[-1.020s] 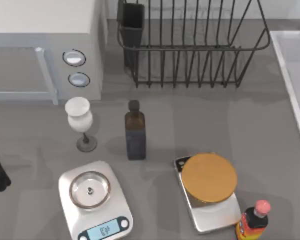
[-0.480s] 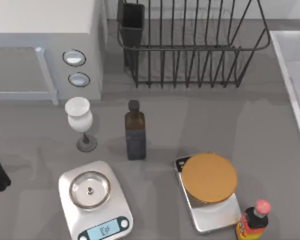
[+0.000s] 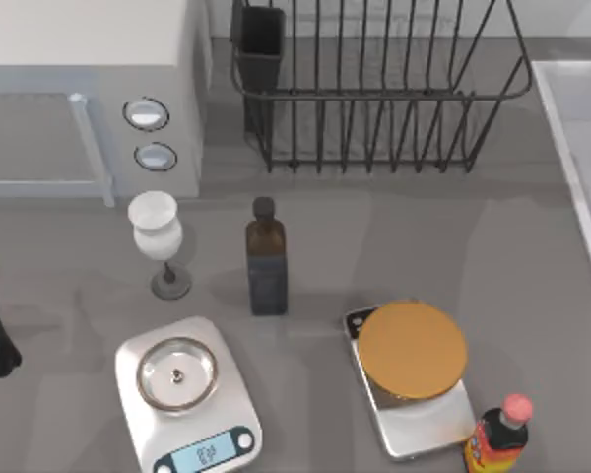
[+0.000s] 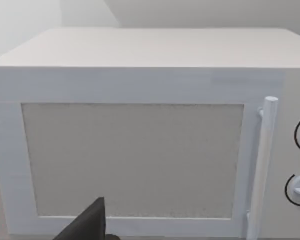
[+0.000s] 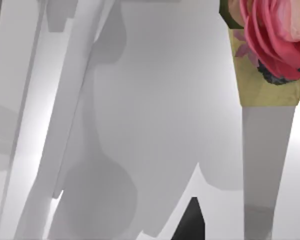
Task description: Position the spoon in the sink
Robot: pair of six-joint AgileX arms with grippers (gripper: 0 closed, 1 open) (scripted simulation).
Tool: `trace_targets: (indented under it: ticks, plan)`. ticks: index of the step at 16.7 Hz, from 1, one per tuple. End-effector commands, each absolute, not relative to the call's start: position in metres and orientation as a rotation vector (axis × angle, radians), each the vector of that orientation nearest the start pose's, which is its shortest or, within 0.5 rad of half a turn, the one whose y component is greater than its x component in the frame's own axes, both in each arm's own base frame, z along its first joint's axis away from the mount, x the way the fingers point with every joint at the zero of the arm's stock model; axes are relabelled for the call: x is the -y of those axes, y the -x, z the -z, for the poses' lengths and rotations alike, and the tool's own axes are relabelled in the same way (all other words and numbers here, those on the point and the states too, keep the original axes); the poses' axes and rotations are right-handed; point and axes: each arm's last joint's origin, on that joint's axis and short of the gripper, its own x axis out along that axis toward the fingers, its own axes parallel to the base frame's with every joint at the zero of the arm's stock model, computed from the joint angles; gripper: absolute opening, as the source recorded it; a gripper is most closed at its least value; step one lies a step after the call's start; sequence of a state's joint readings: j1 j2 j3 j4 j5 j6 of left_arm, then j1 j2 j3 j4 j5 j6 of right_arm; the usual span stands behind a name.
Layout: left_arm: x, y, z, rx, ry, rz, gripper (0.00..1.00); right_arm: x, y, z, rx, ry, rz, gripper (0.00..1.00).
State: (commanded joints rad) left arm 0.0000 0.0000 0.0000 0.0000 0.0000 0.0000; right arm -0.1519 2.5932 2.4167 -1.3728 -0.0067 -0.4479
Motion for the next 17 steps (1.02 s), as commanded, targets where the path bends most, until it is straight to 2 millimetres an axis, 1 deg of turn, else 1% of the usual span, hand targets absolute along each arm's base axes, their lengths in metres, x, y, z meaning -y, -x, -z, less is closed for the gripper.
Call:
trace_targets:
  ticks: [12,13,17]
  plan:
    - [0.0012,-0.1057,-0.1600,0.000,0.000,0.000,1.00,0.0692,-0.5004,-0.1548,-1.532,0.237,-0.248,0.98]
    - [0.0012,-0.1057,-0.1600,0.000,0.000,0.000,1.00,0.0692,-0.5004,-0.1548,-1.532,0.237,-0.248,1.00]
    - [0.0012,-0.1057,-0.1600,0.000,0.000,0.000,1.00,0.0692,-0.5004,-0.1548,-1.532,0.237,-0.248,1.00]
